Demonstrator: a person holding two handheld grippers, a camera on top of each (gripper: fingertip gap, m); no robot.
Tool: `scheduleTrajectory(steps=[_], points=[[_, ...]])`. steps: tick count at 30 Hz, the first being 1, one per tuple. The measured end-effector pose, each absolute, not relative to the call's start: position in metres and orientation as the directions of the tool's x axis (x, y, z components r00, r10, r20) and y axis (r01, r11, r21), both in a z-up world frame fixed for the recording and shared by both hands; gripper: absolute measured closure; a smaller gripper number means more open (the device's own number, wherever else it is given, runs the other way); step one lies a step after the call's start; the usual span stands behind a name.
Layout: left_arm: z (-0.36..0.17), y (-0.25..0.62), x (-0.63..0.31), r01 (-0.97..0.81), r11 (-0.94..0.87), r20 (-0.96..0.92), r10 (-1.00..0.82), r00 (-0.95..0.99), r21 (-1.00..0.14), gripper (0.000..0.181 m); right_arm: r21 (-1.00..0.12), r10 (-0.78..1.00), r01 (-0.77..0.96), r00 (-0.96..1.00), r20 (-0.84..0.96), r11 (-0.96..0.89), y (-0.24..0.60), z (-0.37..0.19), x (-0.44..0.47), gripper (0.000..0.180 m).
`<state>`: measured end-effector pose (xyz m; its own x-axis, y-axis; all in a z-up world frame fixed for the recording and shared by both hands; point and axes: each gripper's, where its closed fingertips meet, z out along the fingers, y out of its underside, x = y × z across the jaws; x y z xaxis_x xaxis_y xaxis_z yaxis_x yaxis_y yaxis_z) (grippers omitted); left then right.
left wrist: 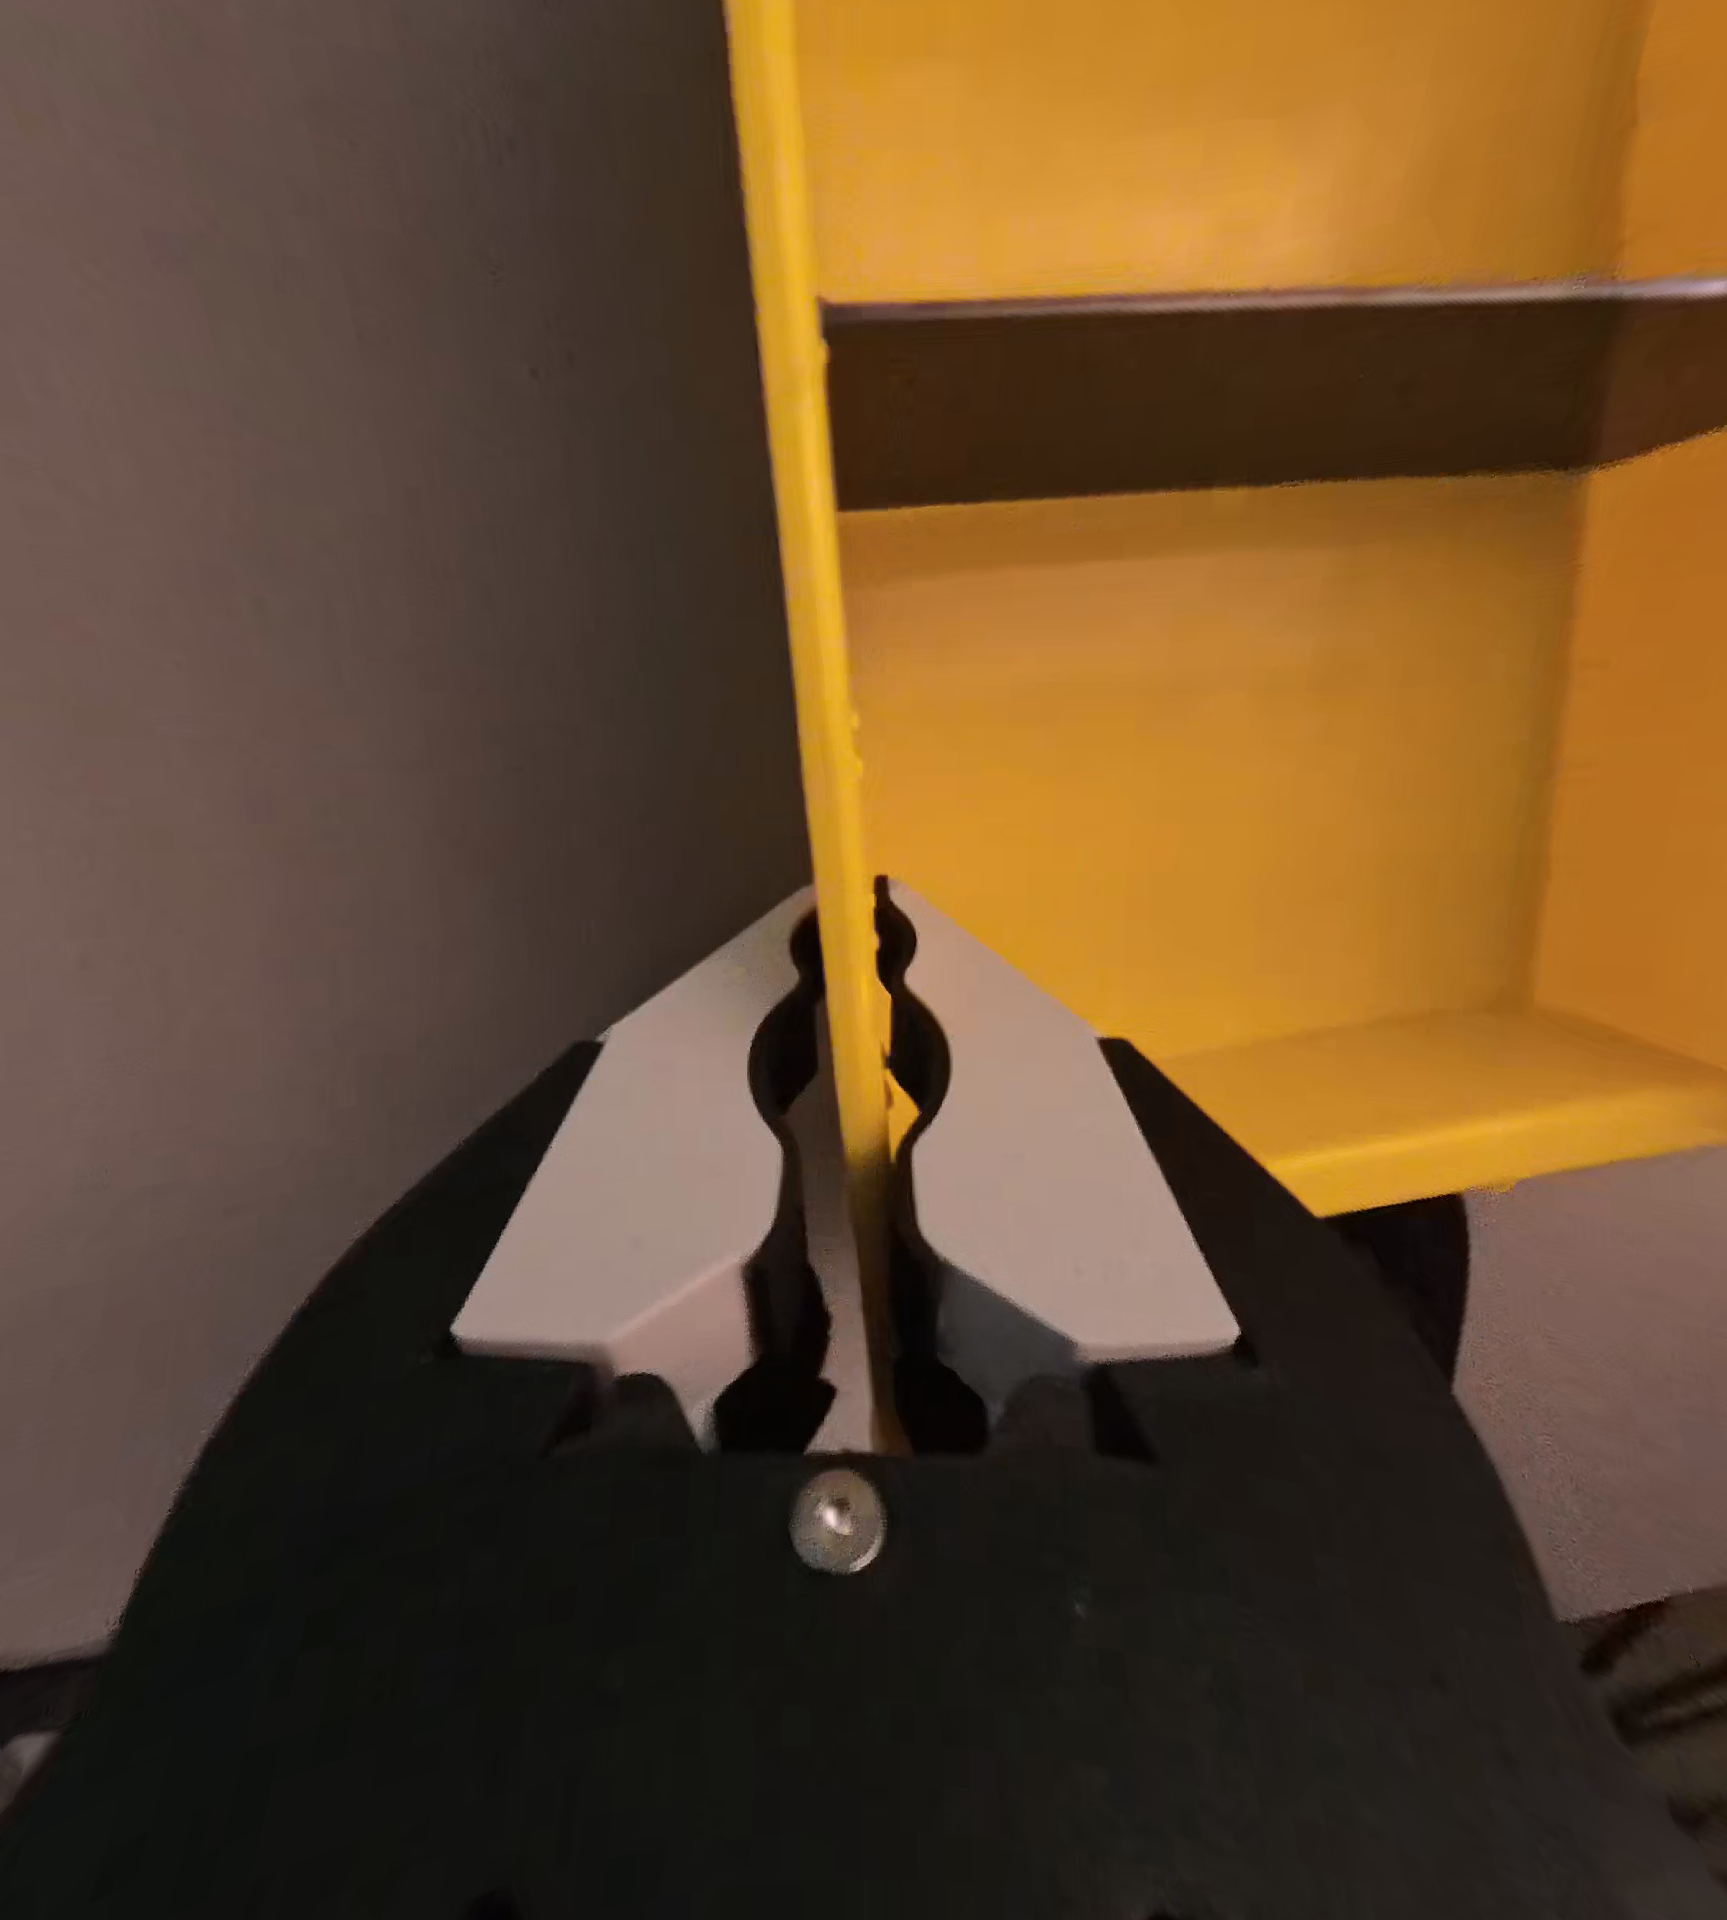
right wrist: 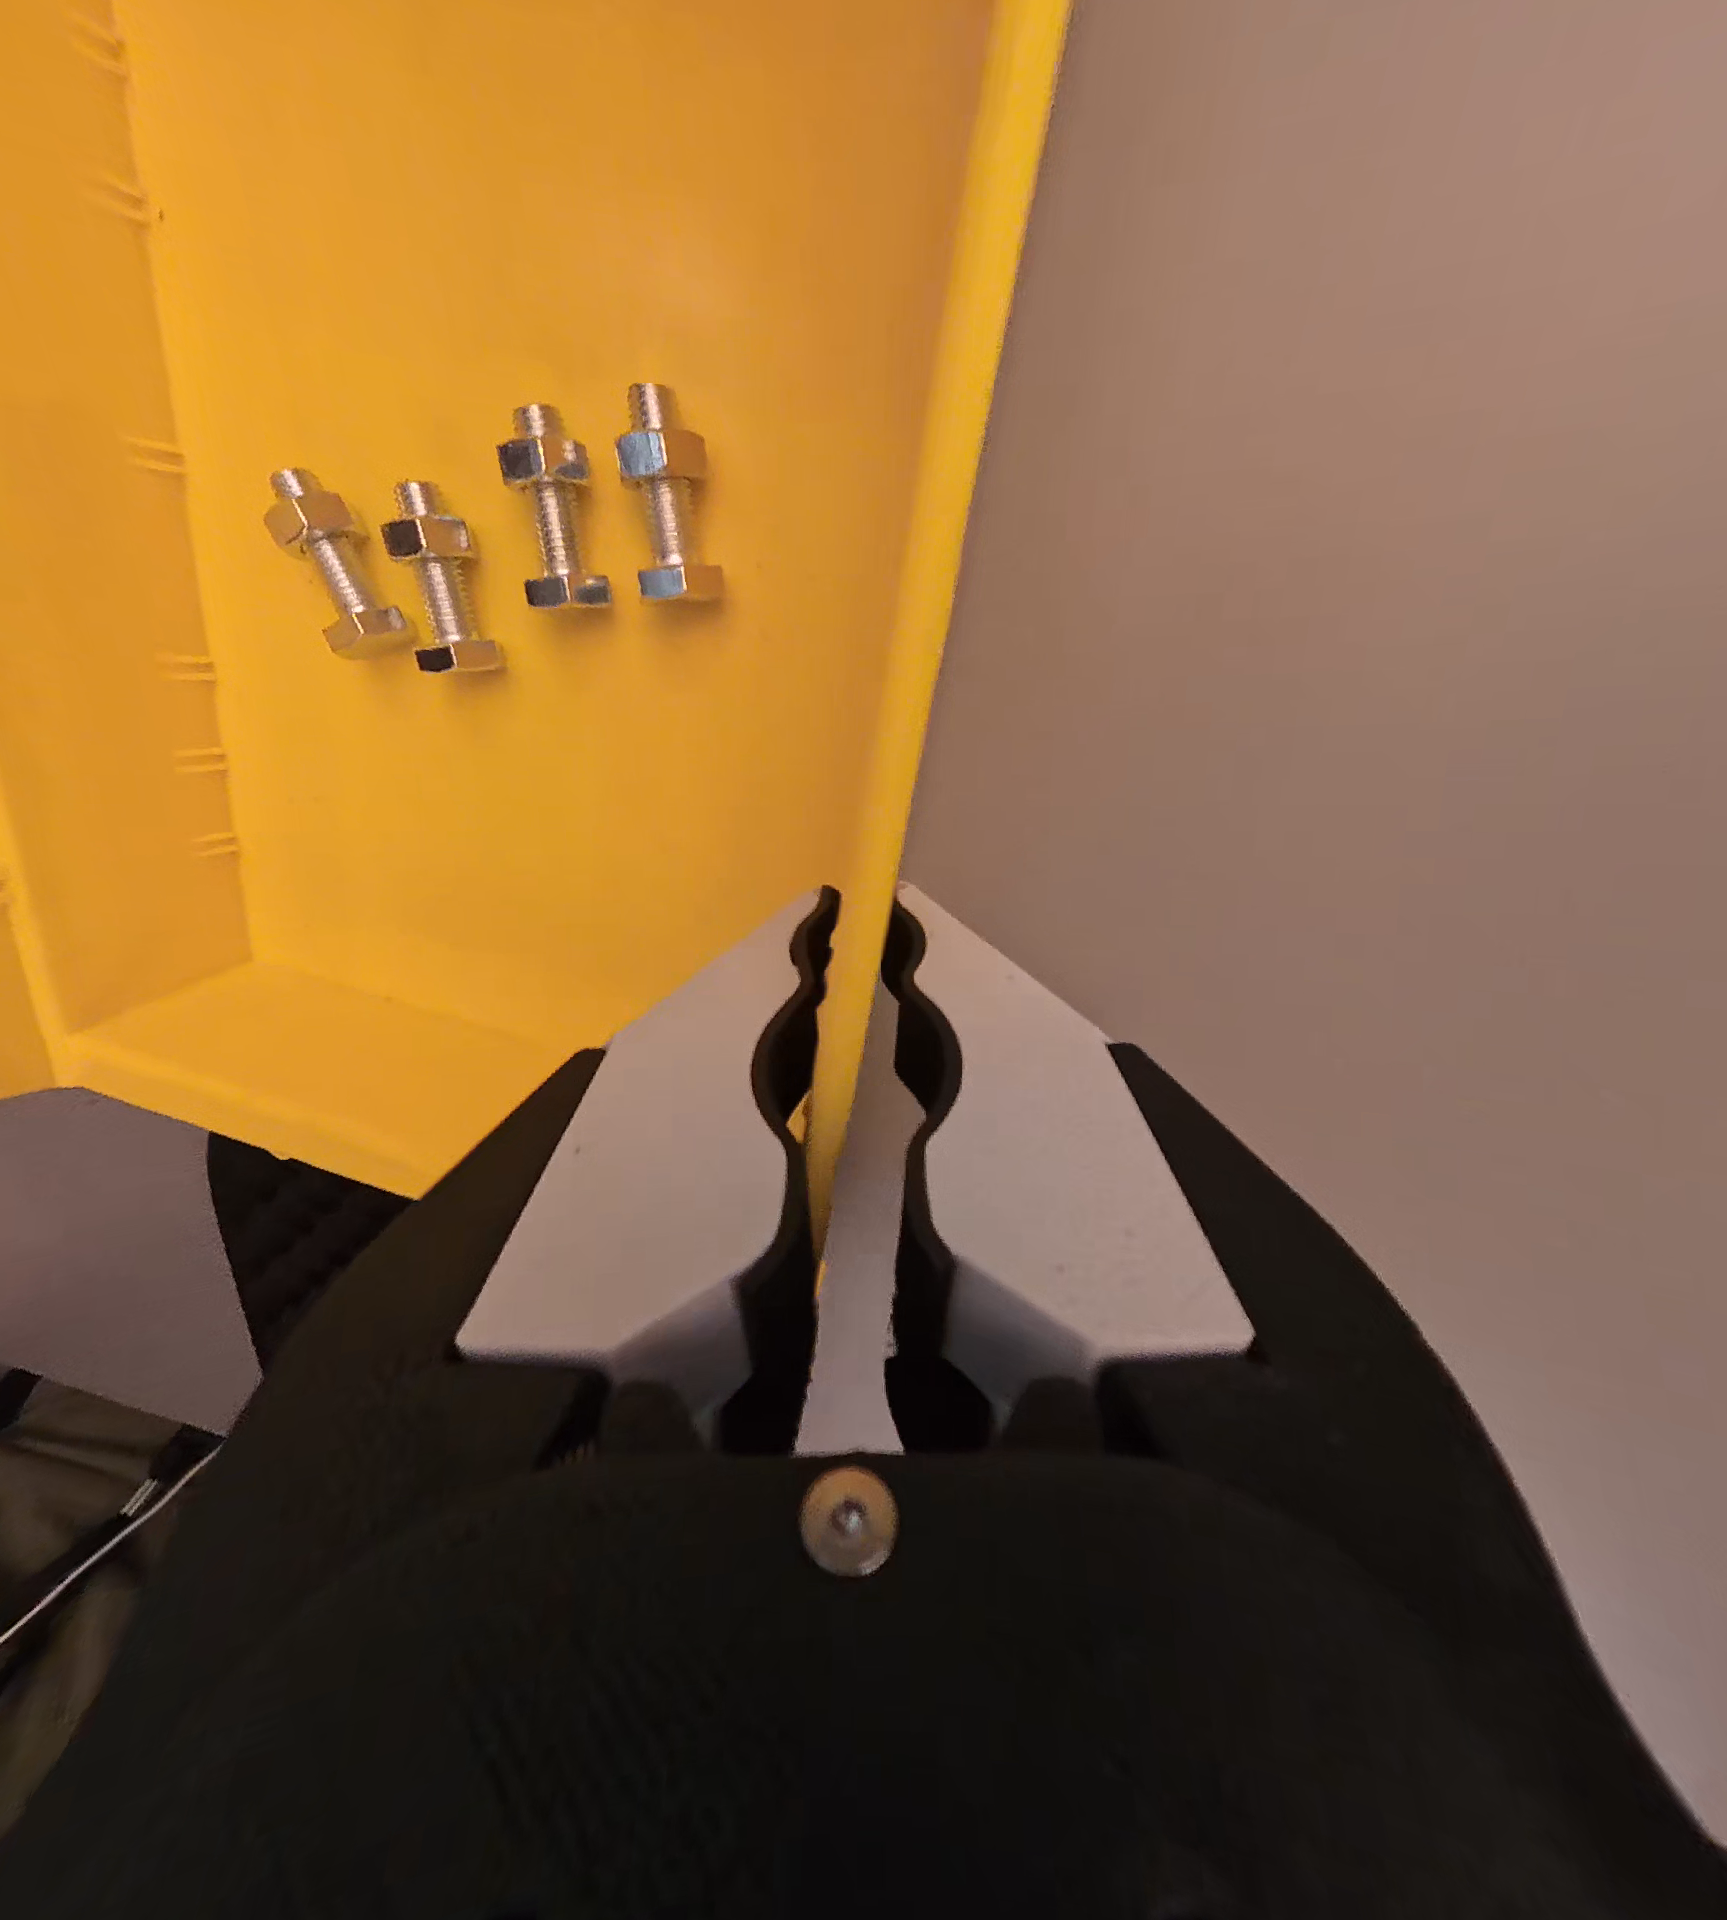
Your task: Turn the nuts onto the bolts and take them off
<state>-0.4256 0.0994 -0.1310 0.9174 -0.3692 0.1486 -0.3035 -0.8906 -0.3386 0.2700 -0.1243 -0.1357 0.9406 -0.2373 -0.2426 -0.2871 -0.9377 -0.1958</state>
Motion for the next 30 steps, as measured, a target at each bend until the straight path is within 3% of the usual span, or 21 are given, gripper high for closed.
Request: scheduleTrajectory(steps=[11, 21, 26, 30], points=[[-0.134, 0.079, -0.328, -0.623, -0.767, 0.046, -0.635, 0.771, -0.153, 0.161, -0.098, -0.125, -0.155, 0.958, -0.258, -0.983, -0.103, -0.134, 0.202, 0.169], [-0.134, 0.027, -0.255, -0.746, -0.666, 0.103, -0.743, 0.661, -0.018, 0.15, -0.053, -0.094, -0.109, 0.968, -0.231, -0.993, -0.103, -0.133, 0.182, 0.163], [-0.129, 0.013, -0.246, -0.768, -0.641, 0.163, -0.759, 0.63, -0.014, 0.15, -0.16, -0.095, -0.121, 0.982, -0.162, -0.98, -0.089, -0.117, 0.195, 0.155], [-0.108, 0.013, -0.247, -0.759, -0.642, 0.175, -0.764, 0.621, -0.108, 0.15, -0.37, -0.148, -0.141, 0.989, -0.009, -0.918, -0.073, -0.065, 0.205, 0.142]])
